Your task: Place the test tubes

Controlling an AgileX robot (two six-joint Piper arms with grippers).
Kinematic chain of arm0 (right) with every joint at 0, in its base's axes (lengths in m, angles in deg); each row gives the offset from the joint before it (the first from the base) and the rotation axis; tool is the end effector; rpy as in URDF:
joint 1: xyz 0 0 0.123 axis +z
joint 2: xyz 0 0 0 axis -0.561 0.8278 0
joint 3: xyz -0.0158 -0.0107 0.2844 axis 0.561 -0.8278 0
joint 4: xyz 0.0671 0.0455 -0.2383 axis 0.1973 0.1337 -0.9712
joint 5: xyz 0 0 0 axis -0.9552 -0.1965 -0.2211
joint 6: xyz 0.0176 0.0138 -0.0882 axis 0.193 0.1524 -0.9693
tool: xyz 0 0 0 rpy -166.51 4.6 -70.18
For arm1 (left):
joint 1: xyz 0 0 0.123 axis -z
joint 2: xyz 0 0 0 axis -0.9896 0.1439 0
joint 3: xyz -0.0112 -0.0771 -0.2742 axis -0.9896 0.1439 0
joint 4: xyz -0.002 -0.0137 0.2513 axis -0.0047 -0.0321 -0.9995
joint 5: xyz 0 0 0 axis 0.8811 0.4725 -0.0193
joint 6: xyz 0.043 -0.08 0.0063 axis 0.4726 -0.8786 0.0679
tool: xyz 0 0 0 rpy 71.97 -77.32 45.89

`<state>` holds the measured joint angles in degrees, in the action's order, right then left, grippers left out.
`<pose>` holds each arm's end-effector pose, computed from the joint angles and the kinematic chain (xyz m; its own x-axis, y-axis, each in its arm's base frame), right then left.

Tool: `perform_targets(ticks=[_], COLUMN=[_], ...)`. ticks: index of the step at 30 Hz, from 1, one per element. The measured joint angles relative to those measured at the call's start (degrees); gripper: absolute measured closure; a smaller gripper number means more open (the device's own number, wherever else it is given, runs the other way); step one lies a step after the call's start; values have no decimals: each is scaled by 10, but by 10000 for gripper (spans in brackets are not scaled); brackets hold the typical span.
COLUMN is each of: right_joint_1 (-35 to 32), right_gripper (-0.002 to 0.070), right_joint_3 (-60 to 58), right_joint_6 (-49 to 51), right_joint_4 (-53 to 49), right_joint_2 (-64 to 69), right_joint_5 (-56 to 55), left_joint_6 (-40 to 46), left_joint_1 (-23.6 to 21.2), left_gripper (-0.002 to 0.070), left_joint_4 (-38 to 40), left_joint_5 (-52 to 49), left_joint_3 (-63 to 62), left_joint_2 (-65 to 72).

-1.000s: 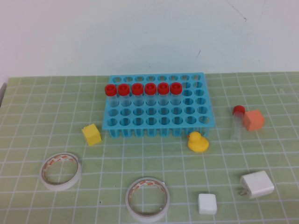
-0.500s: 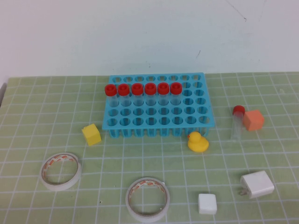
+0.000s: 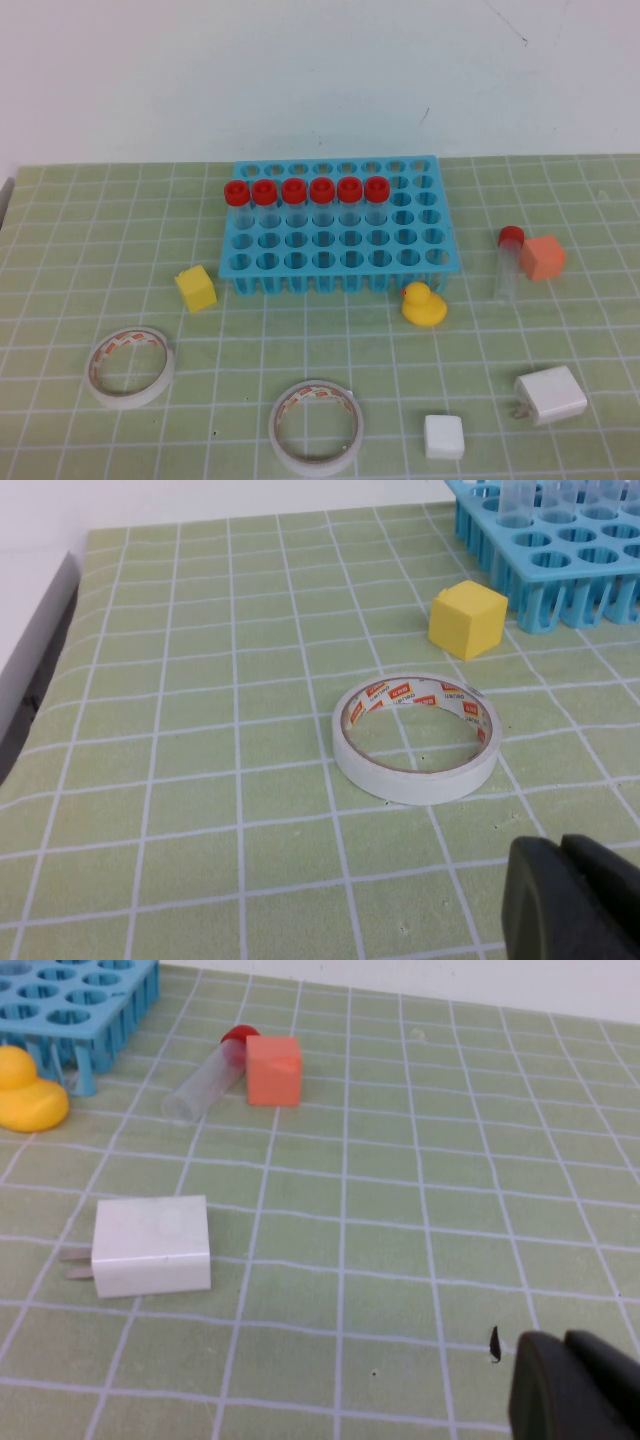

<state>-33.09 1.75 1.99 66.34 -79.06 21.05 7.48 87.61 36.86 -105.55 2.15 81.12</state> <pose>0.0531 0.0000 0.1761 -0.2618 -0.1195 -0.9577 -0.0383 0.9928 -0.1134 0.0534 -0.0057 0.1801 -0.2316 -0.0434 -0.9718 0.0890 0.9939 -0.0656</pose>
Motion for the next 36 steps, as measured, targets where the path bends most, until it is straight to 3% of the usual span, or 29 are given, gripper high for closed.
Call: perform_targets(ticks=[8, 18, 24, 36], right_joint_1=[0, 0, 0, 0], right_gripper=[678, 678, 678, 678], right_joint_3=[-4, -5, -5, -5], right_joint_6=[0, 0, 21, -4], right_joint_4=[-3, -5, -6, 1], right_joint_2=[0, 0, 0, 0], right_joint_5=[-39, -384, -522, -523], left_joint_6=[0, 0, 0, 22], left_joint_1=[0, 0, 0, 0], left_gripper=[676, 676, 676, 676], left_joint_4=[-4, -4, 0, 1], left_joint_5=[33, 352, 459, 520], left_joint_3=[1, 1, 1, 1], left_joint_2=[0, 0, 0, 0])
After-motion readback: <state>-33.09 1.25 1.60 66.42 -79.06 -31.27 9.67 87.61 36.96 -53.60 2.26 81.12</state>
